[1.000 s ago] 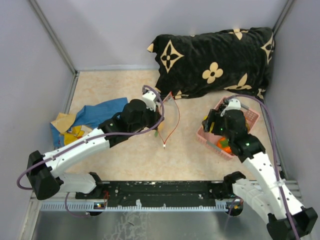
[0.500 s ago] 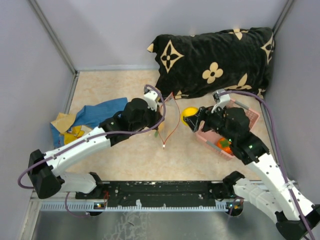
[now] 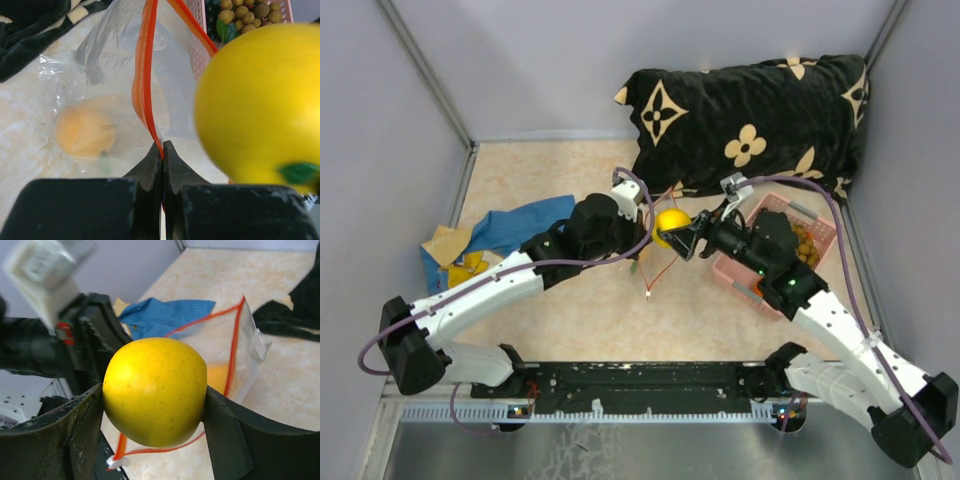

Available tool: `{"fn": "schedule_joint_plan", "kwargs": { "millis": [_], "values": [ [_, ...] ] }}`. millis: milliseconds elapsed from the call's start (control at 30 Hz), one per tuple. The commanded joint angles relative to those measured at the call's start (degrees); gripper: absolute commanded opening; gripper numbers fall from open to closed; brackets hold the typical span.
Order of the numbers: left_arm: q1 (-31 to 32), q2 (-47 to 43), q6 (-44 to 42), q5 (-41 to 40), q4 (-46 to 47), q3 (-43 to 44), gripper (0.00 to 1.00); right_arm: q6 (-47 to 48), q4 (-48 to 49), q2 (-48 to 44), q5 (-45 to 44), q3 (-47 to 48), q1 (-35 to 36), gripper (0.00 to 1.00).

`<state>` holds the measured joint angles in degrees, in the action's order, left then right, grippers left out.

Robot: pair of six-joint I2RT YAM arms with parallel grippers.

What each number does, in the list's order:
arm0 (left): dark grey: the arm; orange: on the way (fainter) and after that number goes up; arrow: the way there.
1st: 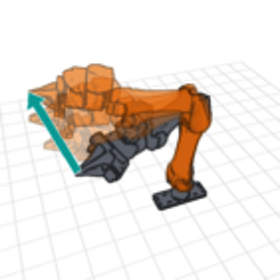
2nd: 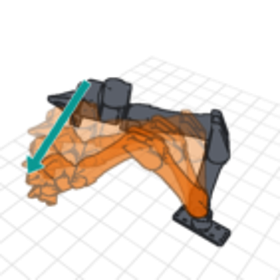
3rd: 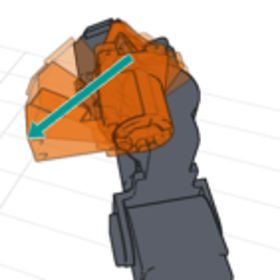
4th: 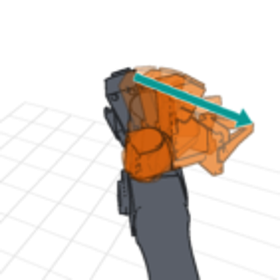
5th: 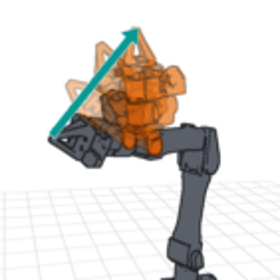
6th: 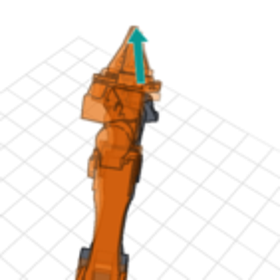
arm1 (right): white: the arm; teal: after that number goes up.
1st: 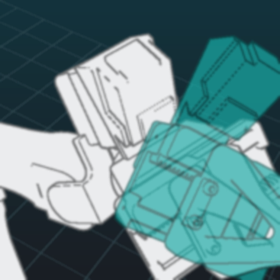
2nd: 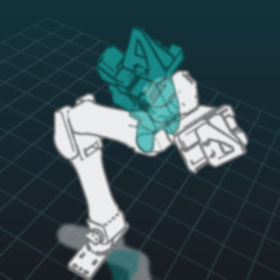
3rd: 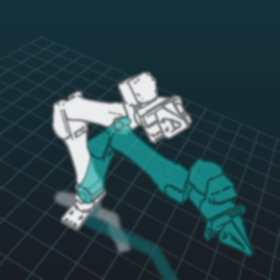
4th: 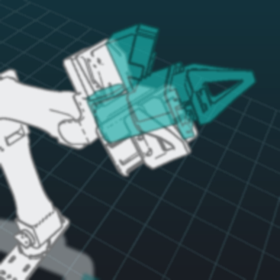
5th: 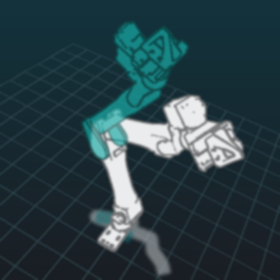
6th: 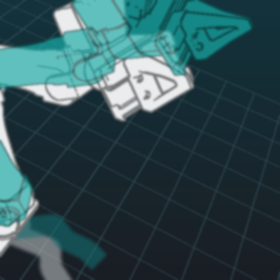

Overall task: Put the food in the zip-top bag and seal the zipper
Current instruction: Place the fake fruit in the zipper food storage bag.

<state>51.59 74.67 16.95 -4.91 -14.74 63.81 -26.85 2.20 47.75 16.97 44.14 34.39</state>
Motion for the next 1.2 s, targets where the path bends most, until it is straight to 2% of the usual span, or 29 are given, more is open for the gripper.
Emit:
{"fn": "schedule_joint_plan", "kwargs": {
  "millis": [0,167,600,900,1167],
  "values": [
    [-0.3,-0.7,0.4,1.5,0.2,1.6,0.00,0.1,5.5,2.3,-4.5,-2.8,0.4,0.55],
    [-0.3,-2.4,0.4,2.3,0.9,0.7,0.00,1.9,3.4,5.5,-9.8,-4.6,0.4,0.58],
    [-0.4,-2.2,1.7,5.9,3.9,-0.9,0.00,3.1,1.7,6.9,-6.3,-4.6,0.4,0.85],
    [-0.3,-1.4,2.2,5.1,4.1,-1.5,0.00,4.0,-0.5,3.8,-8.1,-4.6,0.4,0.86],
    [-0.4,-1.5,2.1,3.3,2.7,-2.2,0.00,10.3,-10.7,-1.2,-12.7,0.8,0.4,0.91]
  ]
}}
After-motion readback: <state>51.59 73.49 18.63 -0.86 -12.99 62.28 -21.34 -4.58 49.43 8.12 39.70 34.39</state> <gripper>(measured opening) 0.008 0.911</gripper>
